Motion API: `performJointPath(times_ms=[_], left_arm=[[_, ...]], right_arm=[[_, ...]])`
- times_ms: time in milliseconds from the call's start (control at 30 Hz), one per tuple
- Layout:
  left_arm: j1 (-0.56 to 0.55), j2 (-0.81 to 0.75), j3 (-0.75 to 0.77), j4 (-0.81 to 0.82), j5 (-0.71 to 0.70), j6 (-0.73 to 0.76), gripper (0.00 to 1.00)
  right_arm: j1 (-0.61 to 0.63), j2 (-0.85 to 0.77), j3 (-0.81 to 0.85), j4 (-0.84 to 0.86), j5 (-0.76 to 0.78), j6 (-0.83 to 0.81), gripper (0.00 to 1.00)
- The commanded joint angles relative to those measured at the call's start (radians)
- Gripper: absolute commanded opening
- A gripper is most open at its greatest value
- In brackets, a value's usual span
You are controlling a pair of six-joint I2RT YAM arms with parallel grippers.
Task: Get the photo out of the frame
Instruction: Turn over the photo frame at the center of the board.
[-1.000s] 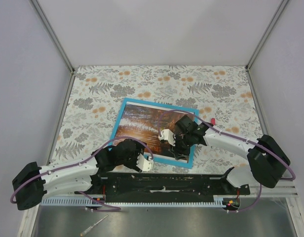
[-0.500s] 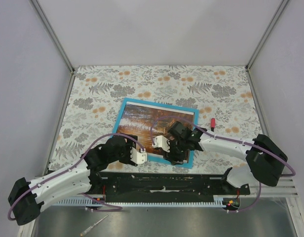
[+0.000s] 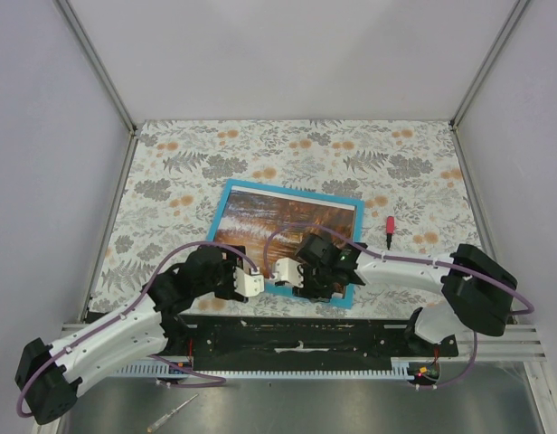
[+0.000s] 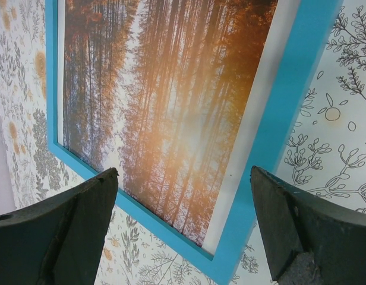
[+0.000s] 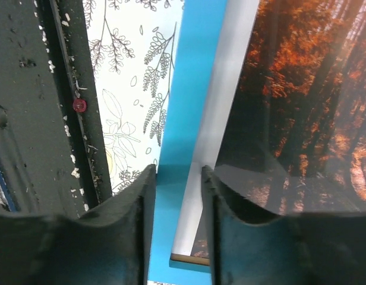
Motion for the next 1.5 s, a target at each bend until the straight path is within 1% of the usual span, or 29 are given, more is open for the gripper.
performJointPath(times_ms=[0,133,167,300,400,467,533,700,800,867,967,1100,1300,1400,1467], left_arm=[[0.006,-0.005,0.032,-0.005,0.028,-0.029,0.97],[0.005,0.012,0.032,0.013,0.031,-0.016,0.98],[0.005,0.021,0.032,0.022,0.031,-0.012,0.98],[-0.017,0.087,0.041,0.056,0.007,0.02,0.98],[-0.043,0.151,0.061,0.087,-0.025,0.043,0.98],[-0.06,0.199,0.078,0.116,-0.033,0.056,0.98],[-0.076,0.248,0.09,0.137,-0.076,0.071,0.98],[-0.138,0.36,0.073,0.283,-0.169,0.093,0.98],[-0.139,0.409,0.053,0.367,-0.194,0.109,0.98],[-0.138,0.427,0.042,0.45,-0.196,0.128,0.98],[-0.138,0.443,0.036,0.518,-0.179,0.142,0.98],[-0.139,0.481,0.035,0.573,-0.157,0.154,0.98],[-0.144,0.561,-0.002,0.679,-0.157,0.183,0.98],[-0.144,0.616,-0.031,0.781,-0.188,0.188,0.98],[-0.144,0.656,-0.057,0.885,-0.217,0.2,0.97]], right_arm=[[0.017,0.032,-0.006,0.056,0.106,0.015,0.34],[0.012,0.035,-0.007,0.088,0.19,0.004,0.04],[0.0,0.037,-0.001,0.091,0.202,0.0,0.0],[-0.116,0.043,0.051,0.064,0.137,-0.026,0.0],[-0.213,0.054,0.111,0.006,0.045,-0.078,0.0],[-0.252,0.072,0.151,-0.031,-0.001,-0.115,0.0],[-0.273,0.09,0.18,-0.051,-0.038,-0.14,0.0],[-0.29,0.143,0.232,-0.09,-0.089,-0.172,0.0],[-0.295,0.132,0.243,-0.105,-0.115,-0.18,0.0],[-0.295,0.12,0.255,-0.131,-0.133,-0.183,0.0],[-0.296,0.091,0.283,-0.174,-0.159,-0.195,0.0],[-0.299,0.066,0.315,-0.22,-0.184,-0.206,0.0],[-0.315,0.08,0.35,-0.254,-0.227,-0.207,0.0],[-0.322,0.086,0.366,-0.265,-0.253,-0.206,0.0],[-0.327,0.087,0.375,-0.275,-0.265,-0.207,0.0]])
